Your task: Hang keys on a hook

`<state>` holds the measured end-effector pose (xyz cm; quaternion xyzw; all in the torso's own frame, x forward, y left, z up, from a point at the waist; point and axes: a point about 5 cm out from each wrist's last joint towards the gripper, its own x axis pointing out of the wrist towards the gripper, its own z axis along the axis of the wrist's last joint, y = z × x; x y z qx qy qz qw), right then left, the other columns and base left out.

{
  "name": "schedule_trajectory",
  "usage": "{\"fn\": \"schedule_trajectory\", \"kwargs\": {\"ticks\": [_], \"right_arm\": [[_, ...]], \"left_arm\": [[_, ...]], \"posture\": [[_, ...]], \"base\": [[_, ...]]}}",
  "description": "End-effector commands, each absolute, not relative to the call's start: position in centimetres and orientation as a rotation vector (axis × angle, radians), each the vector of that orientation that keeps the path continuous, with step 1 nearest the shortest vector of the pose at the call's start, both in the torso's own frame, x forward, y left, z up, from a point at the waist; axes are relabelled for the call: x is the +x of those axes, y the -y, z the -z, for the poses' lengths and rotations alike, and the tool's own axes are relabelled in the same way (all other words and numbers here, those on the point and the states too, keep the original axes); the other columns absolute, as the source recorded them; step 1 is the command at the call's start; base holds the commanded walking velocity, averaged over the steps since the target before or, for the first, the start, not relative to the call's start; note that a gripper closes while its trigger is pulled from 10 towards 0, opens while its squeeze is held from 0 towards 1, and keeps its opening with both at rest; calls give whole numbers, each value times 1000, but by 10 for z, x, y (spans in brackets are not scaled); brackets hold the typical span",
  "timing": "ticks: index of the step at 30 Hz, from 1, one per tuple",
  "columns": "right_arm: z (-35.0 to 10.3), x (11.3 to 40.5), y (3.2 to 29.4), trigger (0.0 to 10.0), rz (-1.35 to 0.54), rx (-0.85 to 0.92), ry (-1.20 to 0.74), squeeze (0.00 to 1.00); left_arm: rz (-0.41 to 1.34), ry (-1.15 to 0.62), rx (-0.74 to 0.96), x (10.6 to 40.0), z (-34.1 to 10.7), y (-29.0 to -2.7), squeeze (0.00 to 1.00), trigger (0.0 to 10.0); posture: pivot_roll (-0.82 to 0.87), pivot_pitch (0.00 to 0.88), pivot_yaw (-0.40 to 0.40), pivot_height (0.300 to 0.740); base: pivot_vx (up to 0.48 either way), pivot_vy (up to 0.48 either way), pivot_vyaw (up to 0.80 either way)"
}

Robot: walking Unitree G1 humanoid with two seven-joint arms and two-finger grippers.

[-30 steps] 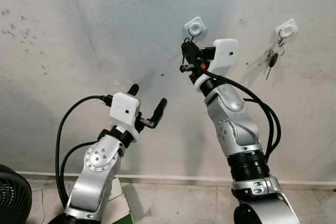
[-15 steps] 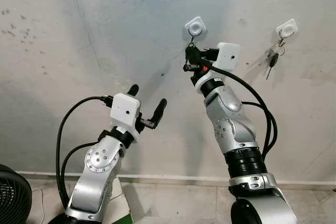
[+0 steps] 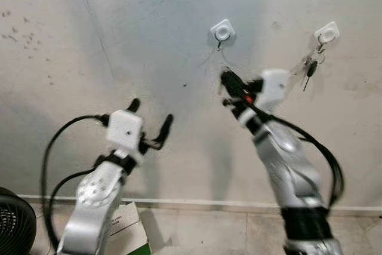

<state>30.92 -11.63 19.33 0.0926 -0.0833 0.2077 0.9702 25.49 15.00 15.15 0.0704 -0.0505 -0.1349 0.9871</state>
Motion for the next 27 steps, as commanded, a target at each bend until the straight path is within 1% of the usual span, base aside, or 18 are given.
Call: {"fn": "schedule_trajectory", "kwargs": {"ticks": [1, 4, 6, 8, 15, 22, 25, 27], "right_arm": [[-200, 296, 110, 10000, -460, 160, 181, 0], [-198, 286, 111, 10000, -467, 135, 168, 0], [-193, 272, 113, 10000, -474, 113, 136, 0], [-190, 267, 115, 10000, -472, 104, 121, 0], [-187, 261, 119, 10000, -464, 81, 94, 0], [-189, 257, 122, 10000, -463, 62, 86, 0], [-189, 256, 120, 10000, -467, 66, 83, 0], [-187, 254, 117, 10000, -474, 71, 75, 0]], "left_arm": [[228, 100, 163, 251, -154, -158, 0, 10000], [220, 98, 161, 248, -155, -161, 0, 10000], [204, 95, 146, 246, -156, -164, 0, 10000], [209, 96, 131, 245, -157, -164, 0, 10000], [276, 104, 126, 243, -158, -156, 0, 10000], [287, 107, 114, 244, -160, -158, 0, 10000], [298, 106, 108, 243, -160, -156, 0, 10000], [306, 101, 108, 243, -159, -155, 0, 10000]], "posture": [[88, 0, 56, 740], [86, 0, 57, 740], [80, 0, 60, 740], [78, 0, 62, 740], [77, 0, 65, 740], [73, 0, 69, 740], [75, 0, 69, 740], [77, 0, 69, 740]], "base": [[0, 0, 0], [0, 0, 0], [0, 0, 0], [0, 0, 0], [0, 0, 0], [0, 0, 0], [275, 0, 0], [0, 0, 0]]}}
